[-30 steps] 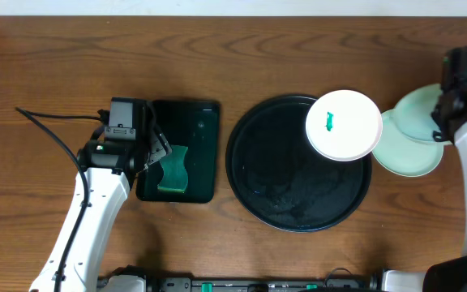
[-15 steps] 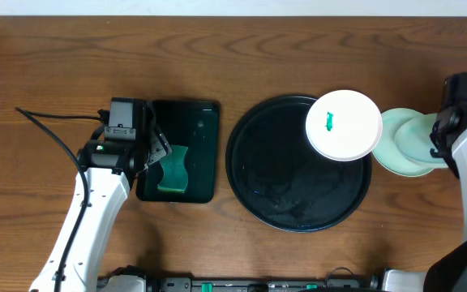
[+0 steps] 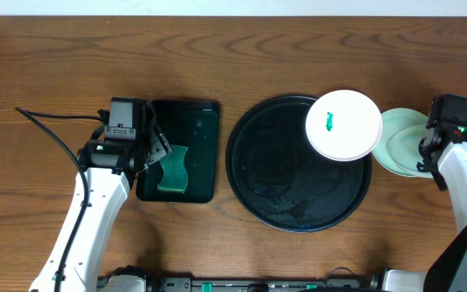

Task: Clean dirty plates on tray and stack at the side
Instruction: 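Carry the white plate right and set it on the mint-green plate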

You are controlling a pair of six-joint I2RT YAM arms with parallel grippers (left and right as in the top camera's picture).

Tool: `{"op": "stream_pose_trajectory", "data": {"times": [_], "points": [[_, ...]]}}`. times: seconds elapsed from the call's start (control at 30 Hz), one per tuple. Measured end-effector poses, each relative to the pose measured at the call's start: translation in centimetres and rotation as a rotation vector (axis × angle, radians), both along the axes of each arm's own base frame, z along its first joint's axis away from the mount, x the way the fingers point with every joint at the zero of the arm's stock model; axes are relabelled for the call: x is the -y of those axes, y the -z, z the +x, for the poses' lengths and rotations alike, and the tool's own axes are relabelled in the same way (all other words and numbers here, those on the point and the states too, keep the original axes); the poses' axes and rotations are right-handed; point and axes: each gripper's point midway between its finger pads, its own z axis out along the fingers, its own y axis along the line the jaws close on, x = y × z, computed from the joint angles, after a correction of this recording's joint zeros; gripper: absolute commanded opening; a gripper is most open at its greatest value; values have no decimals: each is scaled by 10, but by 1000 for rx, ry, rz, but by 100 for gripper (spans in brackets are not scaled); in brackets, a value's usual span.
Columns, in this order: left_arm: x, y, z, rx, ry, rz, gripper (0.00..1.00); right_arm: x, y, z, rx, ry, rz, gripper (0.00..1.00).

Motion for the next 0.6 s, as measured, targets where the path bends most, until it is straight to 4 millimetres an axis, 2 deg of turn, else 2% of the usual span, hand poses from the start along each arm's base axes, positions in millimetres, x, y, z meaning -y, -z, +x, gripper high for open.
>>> {"op": "stream_pose_trajectory", "data": {"times": [0.03, 0.2, 0.43, 0.5, 0.53, 0.6], "points": [[0, 0, 0, 0, 0, 0, 80, 0, 1, 0, 5, 2, 0, 17], [0, 0, 0, 0, 0, 0, 81, 1, 1, 4, 14, -9, -4, 18], [0, 0, 0, 0, 0, 0, 80, 1, 0, 5, -13, -50, -9, 41], [0, 0, 0, 0, 0, 0, 80, 1, 0, 4, -20, -59, -9, 44], [0, 0, 0, 0, 0, 0, 80, 1, 1, 4, -28, -66, -8, 40], [0, 0, 0, 0, 0, 0, 80, 1, 1, 4, -44, -88, -9, 11]]}}
